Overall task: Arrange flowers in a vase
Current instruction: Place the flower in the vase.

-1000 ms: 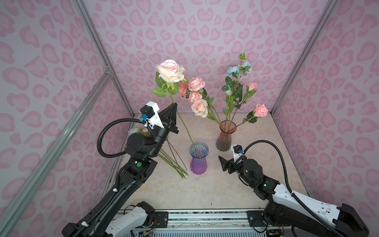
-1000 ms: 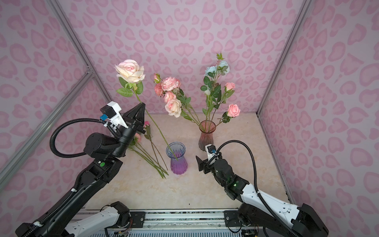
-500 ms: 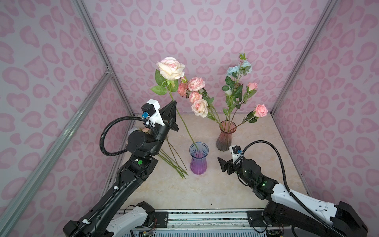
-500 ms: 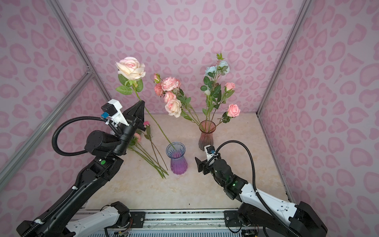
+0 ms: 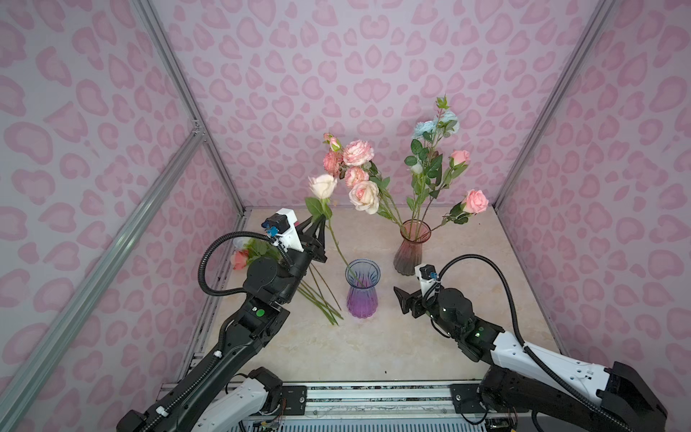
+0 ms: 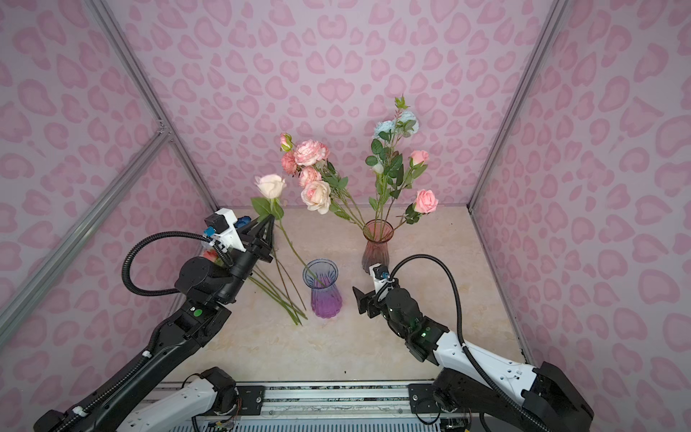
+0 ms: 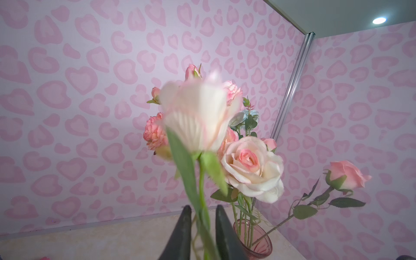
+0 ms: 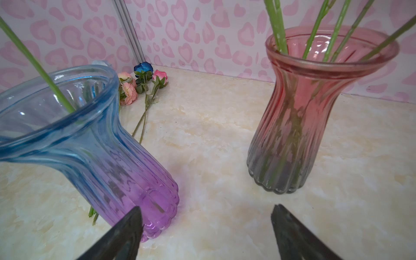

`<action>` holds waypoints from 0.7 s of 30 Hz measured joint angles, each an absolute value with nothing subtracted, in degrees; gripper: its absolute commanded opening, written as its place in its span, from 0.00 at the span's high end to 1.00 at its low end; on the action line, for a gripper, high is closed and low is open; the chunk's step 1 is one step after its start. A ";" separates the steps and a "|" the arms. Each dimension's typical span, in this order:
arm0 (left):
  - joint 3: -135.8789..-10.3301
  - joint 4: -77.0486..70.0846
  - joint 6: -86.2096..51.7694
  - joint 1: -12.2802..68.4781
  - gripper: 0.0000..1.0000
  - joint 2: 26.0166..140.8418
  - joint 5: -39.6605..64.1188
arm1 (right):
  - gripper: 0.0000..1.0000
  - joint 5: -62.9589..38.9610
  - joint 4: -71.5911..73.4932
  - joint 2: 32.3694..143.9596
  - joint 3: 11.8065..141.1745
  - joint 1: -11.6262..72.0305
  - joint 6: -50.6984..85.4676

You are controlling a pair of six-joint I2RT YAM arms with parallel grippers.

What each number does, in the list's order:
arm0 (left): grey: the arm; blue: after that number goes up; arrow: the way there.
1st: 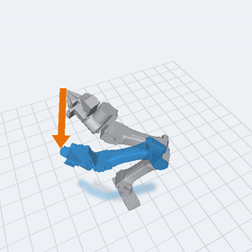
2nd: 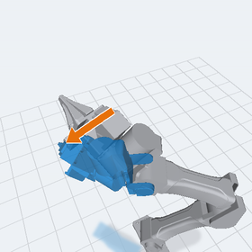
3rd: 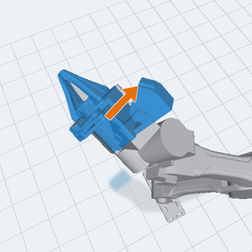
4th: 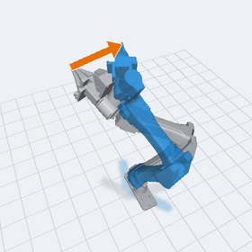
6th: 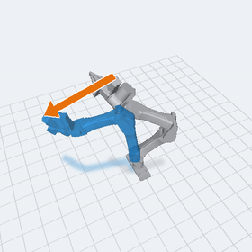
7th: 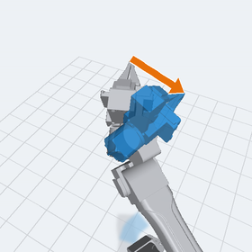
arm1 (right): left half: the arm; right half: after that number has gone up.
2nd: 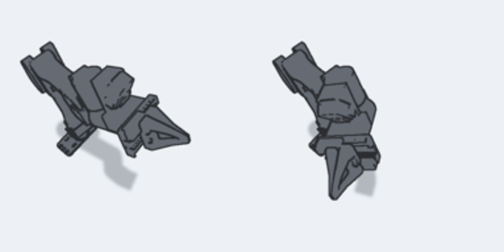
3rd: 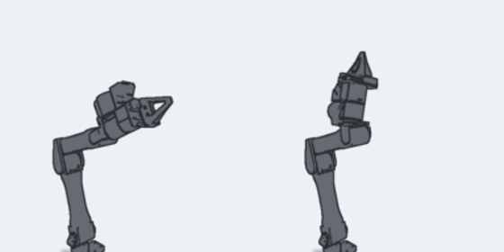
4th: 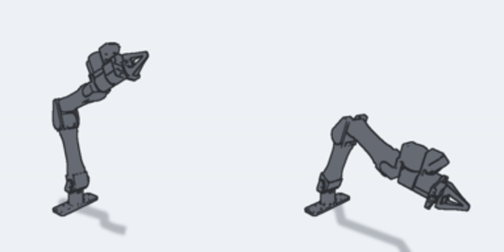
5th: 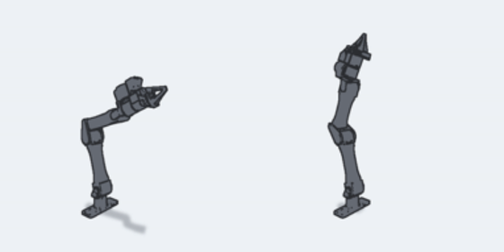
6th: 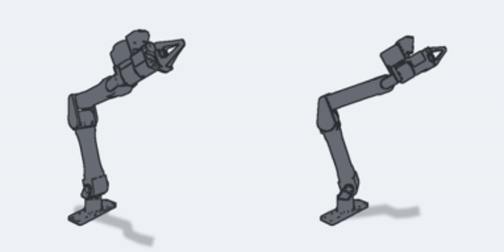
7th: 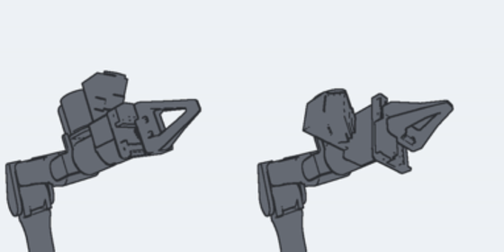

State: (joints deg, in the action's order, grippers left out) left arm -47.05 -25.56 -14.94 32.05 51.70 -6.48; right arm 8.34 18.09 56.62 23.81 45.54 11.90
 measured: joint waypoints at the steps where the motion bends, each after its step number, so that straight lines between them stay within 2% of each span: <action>1: -47.05 -25.26 -15.20 32.05 0.56 51.62 -6.50 | 0.10 7.92 18.04 56.73 23.90 45.54 11.90; 5: -47.35 -22.48 -15.53 32.05 0.40 50.19 -7.01 | 0.10 7.84 18.15 56.77 24.16 45.54 11.90; 6: -47.68 -21.78 -15.51 32.05 0.39 49.69 -7.38 | 0.09 7.68 18.13 56.77 24.16 45.54 11.90; 12: -48.97 -15.14 -14.57 32.05 0.35 43.59 -10.15 | 0.10 6.59 18.17 56.80 24.16 45.54 11.92; 16: -46.28 -9.06 -13.89 31.35 0.33 37.87 -18.94 | 0.10 5.67 18.41 56.64 24.21 45.54 11.90; 21: -37.58 0.36 -21.39 22.39 0.31 37.06 -23.31 | 0.10 4.36 18.41 55.51 25.04 45.63 11.81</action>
State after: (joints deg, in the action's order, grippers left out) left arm -37.58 0.36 -21.39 22.39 37.06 -23.31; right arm 4.36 18.41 55.51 25.04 45.63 11.81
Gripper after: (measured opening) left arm 0.692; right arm 0.900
